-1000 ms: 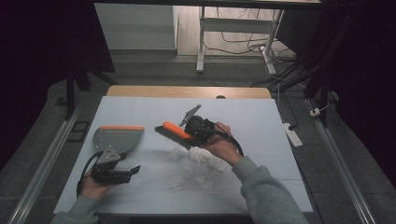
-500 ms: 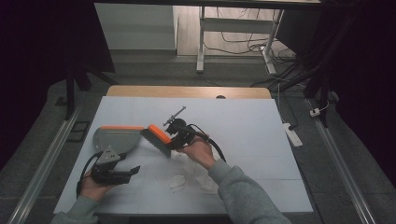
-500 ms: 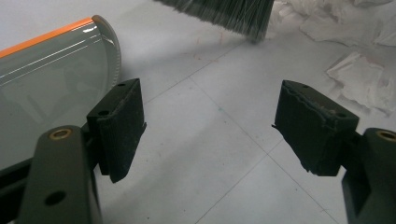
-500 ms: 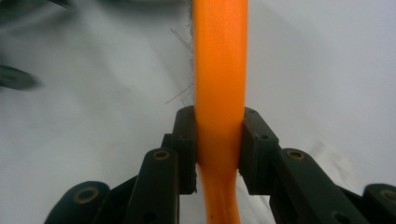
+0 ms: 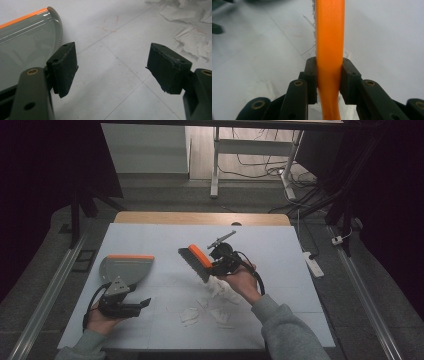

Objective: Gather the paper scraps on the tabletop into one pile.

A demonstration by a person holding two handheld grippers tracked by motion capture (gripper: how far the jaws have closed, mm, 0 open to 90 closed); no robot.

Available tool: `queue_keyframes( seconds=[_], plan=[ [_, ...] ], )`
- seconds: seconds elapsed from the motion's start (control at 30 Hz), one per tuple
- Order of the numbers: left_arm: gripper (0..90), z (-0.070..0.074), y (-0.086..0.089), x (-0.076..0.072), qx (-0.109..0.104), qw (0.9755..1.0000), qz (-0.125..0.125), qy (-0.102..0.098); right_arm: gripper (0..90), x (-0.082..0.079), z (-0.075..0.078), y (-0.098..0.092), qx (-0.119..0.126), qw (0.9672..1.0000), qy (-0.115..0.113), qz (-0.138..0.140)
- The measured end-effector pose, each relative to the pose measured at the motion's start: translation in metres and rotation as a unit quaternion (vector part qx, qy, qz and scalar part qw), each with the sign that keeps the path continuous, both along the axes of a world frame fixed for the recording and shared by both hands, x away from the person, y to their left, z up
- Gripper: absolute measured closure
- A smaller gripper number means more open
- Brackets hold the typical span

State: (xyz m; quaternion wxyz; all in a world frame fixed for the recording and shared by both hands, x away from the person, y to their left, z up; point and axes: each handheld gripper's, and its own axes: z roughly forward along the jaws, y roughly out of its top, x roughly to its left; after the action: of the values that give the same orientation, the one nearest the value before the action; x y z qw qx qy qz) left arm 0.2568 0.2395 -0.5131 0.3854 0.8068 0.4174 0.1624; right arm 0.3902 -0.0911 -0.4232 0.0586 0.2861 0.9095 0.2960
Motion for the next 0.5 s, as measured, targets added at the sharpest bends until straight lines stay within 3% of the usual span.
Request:
queue_keyframes(
  seconds=[0.13,0.33,0.5],
  plan=[
    [24.9,0.000,0.001,0.000,-0.001,1.0000,0.002,0.000,70.2,-0.009,0.013,-0.004,0.015,0.9998,-0.005,0.009],
    [24.9,0.000,0.002,0.000,-0.002,1.0000,0.005,0.001,70.2,-0.027,0.017,-0.005,0.017,0.9992,-0.017,0.032],
    [24.9,0.000,0.004,0.000,-0.002,1.0000,0.007,-0.001,70.2,-0.048,0.014,0.004,0.009,0.9978,-0.001,0.066]
  ],
)
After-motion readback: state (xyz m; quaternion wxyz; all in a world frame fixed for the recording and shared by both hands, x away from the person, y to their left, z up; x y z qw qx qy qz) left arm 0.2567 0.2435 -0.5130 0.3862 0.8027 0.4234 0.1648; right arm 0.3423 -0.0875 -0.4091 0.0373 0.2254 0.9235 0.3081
